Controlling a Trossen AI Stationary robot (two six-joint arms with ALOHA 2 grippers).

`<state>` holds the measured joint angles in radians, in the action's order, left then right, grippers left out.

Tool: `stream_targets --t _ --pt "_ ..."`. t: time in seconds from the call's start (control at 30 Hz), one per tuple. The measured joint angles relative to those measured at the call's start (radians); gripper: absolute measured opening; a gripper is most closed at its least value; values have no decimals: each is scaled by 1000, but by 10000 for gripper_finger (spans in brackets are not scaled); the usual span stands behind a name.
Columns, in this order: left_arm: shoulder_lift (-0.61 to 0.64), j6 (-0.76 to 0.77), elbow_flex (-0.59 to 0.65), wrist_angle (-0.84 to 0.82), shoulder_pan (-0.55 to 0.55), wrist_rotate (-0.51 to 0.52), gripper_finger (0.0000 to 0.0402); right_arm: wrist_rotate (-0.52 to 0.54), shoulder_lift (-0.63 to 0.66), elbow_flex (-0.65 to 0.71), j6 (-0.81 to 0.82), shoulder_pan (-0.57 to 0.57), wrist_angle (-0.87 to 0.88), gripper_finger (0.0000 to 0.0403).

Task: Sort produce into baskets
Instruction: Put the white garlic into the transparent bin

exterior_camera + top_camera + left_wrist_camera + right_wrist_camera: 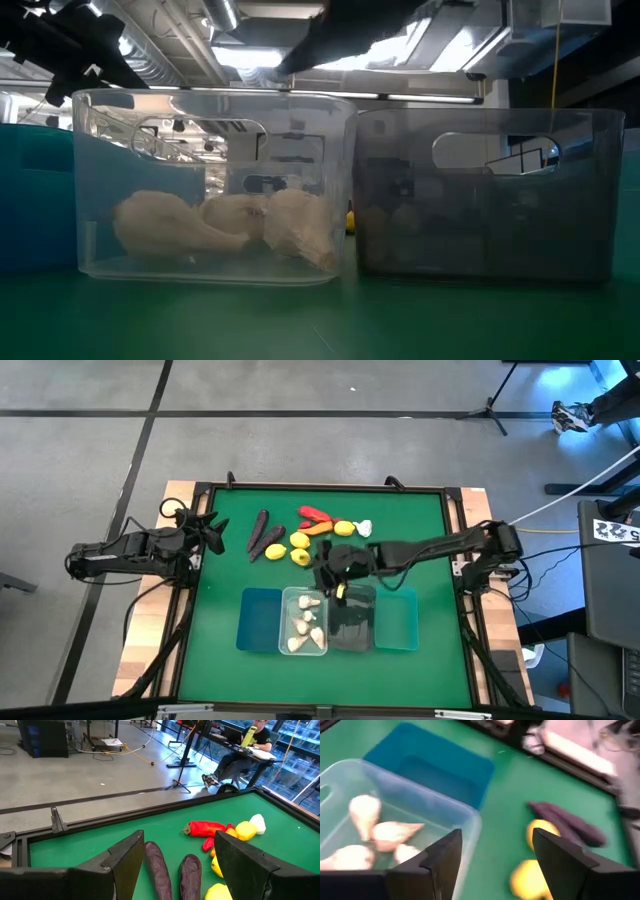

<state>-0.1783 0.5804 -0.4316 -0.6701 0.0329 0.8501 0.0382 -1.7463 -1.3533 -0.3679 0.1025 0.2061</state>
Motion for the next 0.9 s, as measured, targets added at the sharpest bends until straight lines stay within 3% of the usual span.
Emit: stream_targets --t 0.23,0.47,0.7,0.9 --pt "0 0 0 0 0 0 237 -24 161 -2 -7 -137 263 243" --pt "0 0 0 0 0 -1 237 -205 328 87 -5 -309 384 243" --pt "0 -3 0 0 0 -1 237 -214 569 331 35 -458 329 243" --pt "0 -3 0 0 0 -1 237 -153 728 638 81 -578 77 243"
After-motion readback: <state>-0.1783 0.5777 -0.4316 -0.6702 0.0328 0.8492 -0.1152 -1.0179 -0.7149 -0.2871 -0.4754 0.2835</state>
